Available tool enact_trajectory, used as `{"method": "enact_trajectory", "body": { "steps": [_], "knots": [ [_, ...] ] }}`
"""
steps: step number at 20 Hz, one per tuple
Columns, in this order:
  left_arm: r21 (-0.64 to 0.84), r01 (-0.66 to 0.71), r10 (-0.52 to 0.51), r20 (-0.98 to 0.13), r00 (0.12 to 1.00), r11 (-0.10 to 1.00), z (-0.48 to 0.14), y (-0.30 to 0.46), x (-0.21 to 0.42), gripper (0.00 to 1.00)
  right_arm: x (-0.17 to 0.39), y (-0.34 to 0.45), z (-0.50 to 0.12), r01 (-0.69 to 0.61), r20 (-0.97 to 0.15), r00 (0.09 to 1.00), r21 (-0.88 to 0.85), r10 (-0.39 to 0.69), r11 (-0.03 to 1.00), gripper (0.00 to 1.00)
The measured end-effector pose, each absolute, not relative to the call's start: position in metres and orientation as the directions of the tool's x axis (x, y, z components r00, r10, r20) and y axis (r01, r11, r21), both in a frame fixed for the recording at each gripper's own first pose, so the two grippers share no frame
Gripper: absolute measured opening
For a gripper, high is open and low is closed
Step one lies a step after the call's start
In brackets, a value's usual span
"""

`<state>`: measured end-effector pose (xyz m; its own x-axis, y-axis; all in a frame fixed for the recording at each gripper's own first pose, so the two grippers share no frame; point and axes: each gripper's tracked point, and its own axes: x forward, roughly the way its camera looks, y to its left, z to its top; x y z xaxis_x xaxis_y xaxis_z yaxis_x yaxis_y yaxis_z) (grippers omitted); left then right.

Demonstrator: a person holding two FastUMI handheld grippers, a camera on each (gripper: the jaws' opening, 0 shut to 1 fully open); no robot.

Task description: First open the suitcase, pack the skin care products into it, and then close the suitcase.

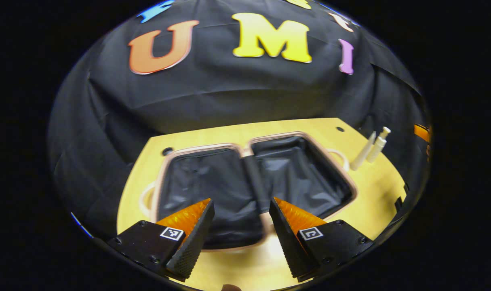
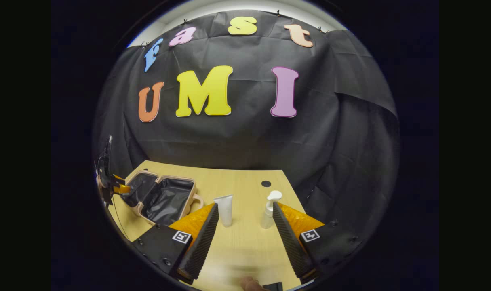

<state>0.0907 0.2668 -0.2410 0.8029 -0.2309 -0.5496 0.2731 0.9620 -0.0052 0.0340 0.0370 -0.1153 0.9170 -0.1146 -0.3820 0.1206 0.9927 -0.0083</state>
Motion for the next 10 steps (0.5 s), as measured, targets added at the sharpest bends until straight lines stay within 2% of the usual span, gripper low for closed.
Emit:
{"method": "enact_trajectory", "body": {
  "steps": [6,10],
  "knots": [
    [-0.082,0.538,-0.484,-0.563,0.670,0.839,-0.242,0.076,0.093,0.88,0.030,-0.028,-0.114,0.126,-0.341,0.929,-0.080,-0.146,0.989,0.78],
    [-0.093,0.644,-0.568,-0.577,0.587,0.760,-0.257,-0.014,0.100,0.88,0.021,-0.067,-0.120,0.133,-0.342,0.925,-0.116,-0.165,0.984,0.80]
  ]
}}
